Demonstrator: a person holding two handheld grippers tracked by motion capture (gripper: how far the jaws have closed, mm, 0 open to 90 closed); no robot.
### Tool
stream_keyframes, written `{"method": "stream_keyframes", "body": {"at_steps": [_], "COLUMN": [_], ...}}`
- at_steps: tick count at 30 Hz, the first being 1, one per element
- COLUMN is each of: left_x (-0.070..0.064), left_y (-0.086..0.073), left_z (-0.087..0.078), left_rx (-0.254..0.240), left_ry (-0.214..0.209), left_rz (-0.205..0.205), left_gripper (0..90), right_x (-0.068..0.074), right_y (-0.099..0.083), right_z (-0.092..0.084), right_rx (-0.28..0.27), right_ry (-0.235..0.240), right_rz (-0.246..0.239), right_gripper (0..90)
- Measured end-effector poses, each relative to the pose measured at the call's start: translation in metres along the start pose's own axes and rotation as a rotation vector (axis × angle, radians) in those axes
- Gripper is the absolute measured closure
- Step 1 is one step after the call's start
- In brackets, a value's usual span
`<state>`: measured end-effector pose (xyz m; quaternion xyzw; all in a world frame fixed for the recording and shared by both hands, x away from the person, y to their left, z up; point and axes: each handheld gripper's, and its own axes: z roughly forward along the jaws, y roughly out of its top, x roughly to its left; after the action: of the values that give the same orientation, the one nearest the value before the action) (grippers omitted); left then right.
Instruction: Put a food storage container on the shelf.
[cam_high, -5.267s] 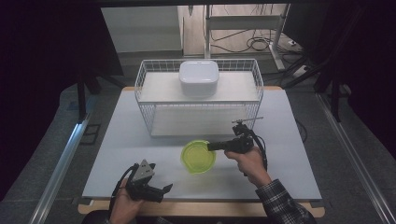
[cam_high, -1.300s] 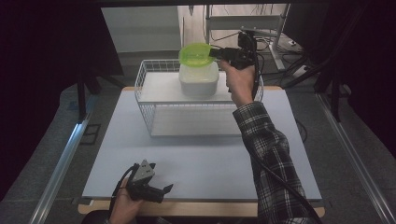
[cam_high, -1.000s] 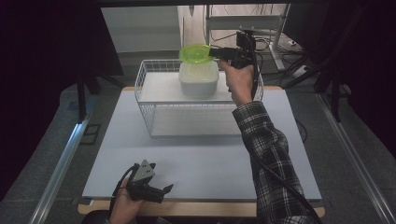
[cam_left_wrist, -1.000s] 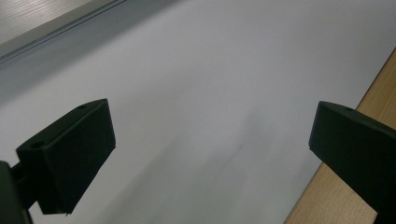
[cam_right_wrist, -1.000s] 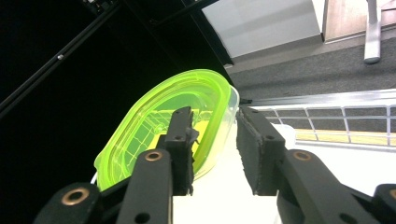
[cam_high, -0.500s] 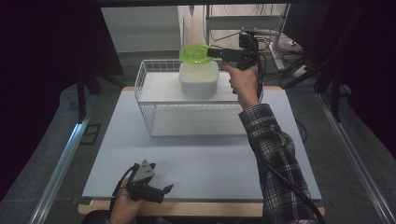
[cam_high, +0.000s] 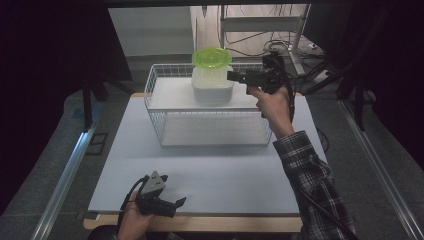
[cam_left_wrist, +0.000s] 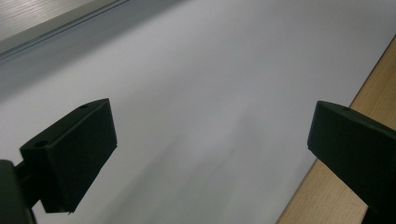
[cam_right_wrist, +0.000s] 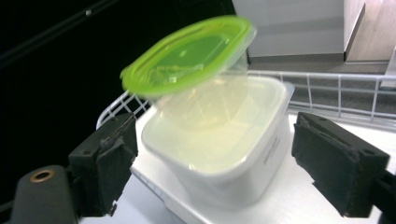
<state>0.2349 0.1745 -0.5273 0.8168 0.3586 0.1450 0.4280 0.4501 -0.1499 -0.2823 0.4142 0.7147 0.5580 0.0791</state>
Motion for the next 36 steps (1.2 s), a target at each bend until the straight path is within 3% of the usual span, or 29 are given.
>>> {"method": "stream_keyframes", "body": {"at_steps": [17, 23, 36], "left_x": [-0.001, 0.0, 0.0], "left_y": [0.0, 0.0, -0.001], "left_z": [-0.002, -0.002, -0.001], "left_rx": [-0.031, -0.027, -0.022], "left_ry": [-0.017, -0.016, -0.012], "left_rz": [-0.003, -0.004, -0.007], "left_gripper": [2.8, 2.6, 1.7], "right_x": [0.014, 0.016, 0.014], "right_y": [-0.053, -0.071, -0.108], "right_z": [-0.013, -0.016, -0.021], "right_rx": [0.073, 0.09, 0.101], "right_ry": [-0.006, 0.014, 0.011], "right_rz": [-0.175, -0.199, -0.243], "right_gripper": [6.1, 4.6, 2.8]}}
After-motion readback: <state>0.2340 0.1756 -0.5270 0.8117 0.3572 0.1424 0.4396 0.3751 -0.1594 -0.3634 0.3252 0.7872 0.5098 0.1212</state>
